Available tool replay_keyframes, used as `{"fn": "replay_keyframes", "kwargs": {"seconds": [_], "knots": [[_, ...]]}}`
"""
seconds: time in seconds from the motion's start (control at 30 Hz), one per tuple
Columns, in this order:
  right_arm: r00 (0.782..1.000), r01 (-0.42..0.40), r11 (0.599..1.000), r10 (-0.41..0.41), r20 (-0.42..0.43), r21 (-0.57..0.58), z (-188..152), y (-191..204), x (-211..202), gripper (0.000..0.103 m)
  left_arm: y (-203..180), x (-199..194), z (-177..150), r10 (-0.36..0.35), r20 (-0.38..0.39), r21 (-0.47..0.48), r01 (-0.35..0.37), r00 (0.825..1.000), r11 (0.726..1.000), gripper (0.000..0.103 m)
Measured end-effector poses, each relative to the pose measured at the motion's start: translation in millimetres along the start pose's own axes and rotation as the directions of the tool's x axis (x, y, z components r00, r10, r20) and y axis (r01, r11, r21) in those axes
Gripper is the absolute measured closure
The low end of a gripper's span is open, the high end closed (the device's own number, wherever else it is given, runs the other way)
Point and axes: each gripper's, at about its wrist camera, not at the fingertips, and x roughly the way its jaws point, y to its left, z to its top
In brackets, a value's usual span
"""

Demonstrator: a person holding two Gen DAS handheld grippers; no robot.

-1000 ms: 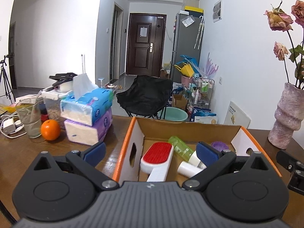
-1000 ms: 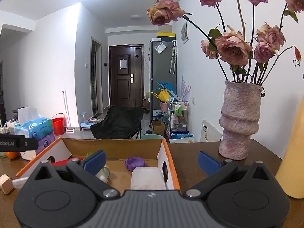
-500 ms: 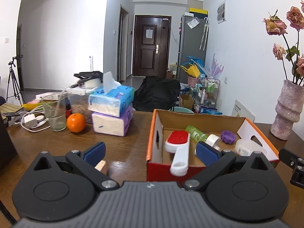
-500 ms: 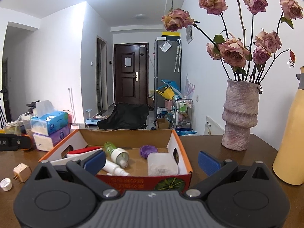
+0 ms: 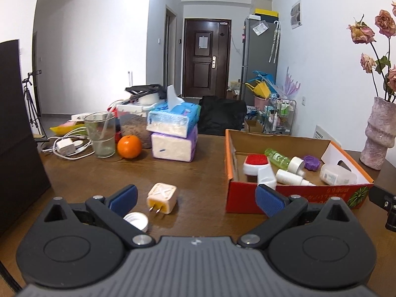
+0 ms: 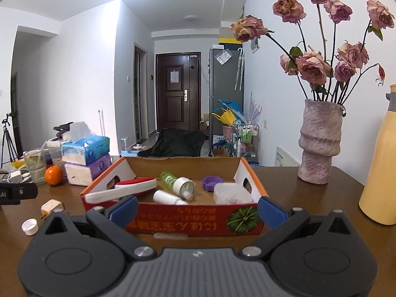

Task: Organize rigid objects
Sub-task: 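Withdraw both tools from the box toward the white cap and plug adapter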

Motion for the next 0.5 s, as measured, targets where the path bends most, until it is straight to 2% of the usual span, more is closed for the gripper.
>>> {"fn": "replay_keyframes", "kwargs": {"seconds": [0.5], "knots": [[0.999,-0.02,0.999,0.018,-0.047,-0.038,-22.3,44.9,-10.7,0.0,46.7,-6.5,-25.8,0.021,-0.049,-0.032,-0.023,0.999,0.999,0.0]]}}
